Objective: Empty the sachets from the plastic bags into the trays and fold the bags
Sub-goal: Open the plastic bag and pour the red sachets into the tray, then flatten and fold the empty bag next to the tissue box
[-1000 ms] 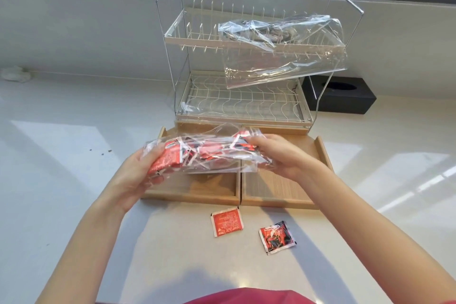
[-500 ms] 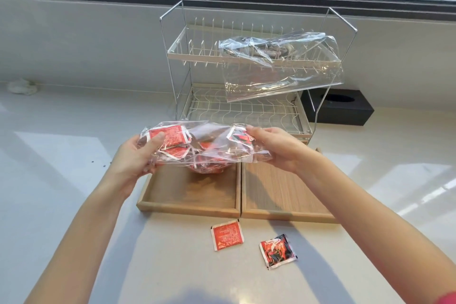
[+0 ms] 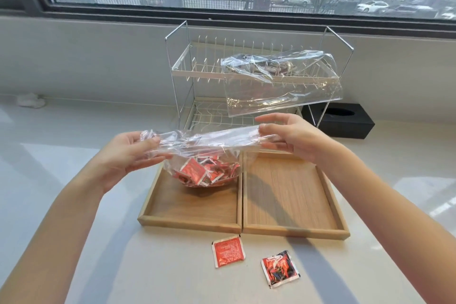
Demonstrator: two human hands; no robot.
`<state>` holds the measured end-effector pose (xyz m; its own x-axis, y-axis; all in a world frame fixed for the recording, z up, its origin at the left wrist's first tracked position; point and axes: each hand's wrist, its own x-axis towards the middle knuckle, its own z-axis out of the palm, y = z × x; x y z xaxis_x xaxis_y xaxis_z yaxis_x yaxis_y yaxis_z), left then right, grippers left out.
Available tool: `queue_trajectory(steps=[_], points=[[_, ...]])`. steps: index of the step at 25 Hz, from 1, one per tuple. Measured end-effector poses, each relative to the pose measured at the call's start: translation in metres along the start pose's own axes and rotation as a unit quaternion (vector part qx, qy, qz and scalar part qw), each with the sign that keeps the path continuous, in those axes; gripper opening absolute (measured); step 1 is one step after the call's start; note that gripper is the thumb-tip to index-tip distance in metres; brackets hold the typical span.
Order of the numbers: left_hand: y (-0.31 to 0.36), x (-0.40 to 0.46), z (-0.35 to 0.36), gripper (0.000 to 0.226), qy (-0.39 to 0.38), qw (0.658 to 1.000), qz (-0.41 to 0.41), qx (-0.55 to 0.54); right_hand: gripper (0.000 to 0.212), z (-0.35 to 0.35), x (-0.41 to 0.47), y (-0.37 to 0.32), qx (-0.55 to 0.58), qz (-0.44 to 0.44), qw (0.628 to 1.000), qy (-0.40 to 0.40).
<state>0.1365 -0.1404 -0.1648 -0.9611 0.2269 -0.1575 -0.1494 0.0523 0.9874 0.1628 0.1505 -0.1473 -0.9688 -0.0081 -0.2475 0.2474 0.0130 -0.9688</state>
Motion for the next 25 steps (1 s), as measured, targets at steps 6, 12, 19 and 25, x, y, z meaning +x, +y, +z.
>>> queue_trajectory(steps=[6, 12, 19, 25], points=[[0.032, 0.006, -0.006, 0.01, 0.092, 0.993, 0.071, -0.012, 0.014, 0.0, 0.001, -0.028, 0.047, -0.04, 0.998, -0.027], [0.053, 0.002, -0.012, 0.013, 0.087, 0.986, 0.127, -0.07, 0.016, -0.001, 0.001, -0.045, 0.101, -0.096, 0.989, -0.044], [0.042, -0.011, -0.002, 0.026, 0.041, 0.979, 0.178, -0.086, 0.033, -0.013, -0.017, -0.044, 0.056, -0.172, 0.983, -0.044], [-0.031, -0.018, 0.013, 0.017, 0.02, 0.996, 0.034, -0.075, 0.059, -0.025, -0.035, 0.036, -0.039, -0.123, 0.992, -0.004]])
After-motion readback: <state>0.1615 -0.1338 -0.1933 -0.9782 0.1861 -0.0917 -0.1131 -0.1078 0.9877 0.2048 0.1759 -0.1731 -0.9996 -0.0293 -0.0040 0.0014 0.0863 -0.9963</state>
